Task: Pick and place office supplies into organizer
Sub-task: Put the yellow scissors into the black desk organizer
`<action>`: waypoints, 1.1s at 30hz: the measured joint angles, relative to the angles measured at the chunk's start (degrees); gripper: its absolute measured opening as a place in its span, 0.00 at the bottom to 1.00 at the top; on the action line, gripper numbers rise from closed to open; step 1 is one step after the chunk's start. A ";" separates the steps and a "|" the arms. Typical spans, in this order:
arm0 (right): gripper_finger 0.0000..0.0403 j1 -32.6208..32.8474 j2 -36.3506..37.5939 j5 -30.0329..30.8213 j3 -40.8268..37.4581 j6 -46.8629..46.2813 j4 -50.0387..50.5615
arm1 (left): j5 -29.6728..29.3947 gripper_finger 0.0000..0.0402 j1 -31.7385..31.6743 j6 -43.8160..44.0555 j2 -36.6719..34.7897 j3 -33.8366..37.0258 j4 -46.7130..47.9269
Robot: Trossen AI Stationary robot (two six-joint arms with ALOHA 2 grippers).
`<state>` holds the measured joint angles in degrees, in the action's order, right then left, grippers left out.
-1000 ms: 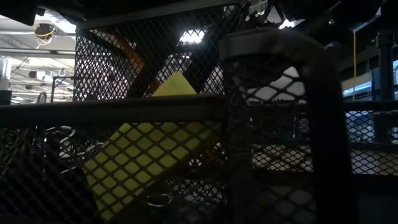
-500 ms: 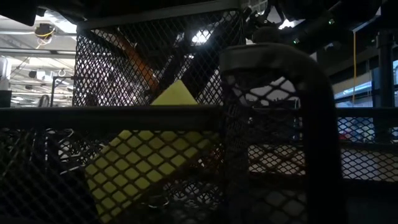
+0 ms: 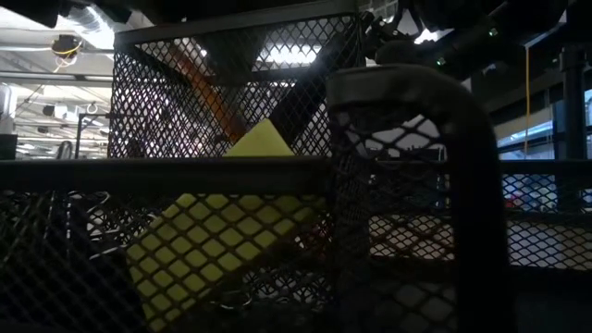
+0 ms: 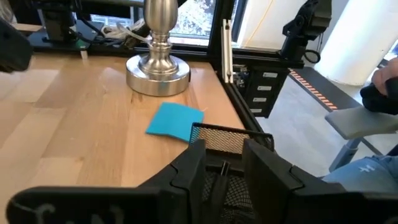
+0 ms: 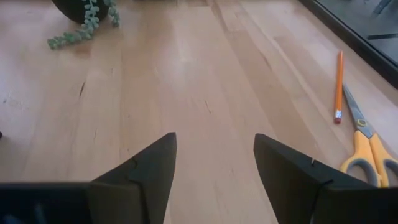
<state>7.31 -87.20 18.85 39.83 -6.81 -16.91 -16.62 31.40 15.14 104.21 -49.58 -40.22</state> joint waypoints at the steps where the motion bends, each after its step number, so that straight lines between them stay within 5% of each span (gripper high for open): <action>1: 0.54 0.00 -0.02 0.00 0.00 0.00 0.24 | 0.00 0.25 0.00 -0.24 -0.27 0.00 0.18; 13: 0.54 0.00 -0.02 0.00 0.02 -0.07 3.30 | -2.29 0.25 -0.43 -6.89 -9.42 0.00 2.25; 26: 0.54 -2.25 -0.02 0.01 0.04 1.37 5.09 | -11.67 0.25 -11.92 -4.29 -24.41 -0.04 41.38; 33: 0.54 -8.06 -0.02 0.00 0.04 1.36 5.58 | -6.16 0.25 -24.44 -6.18 -24.25 0.04 49.86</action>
<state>-0.75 -87.22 18.85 39.87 -5.45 -11.33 -22.79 6.95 8.97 79.96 -49.54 9.64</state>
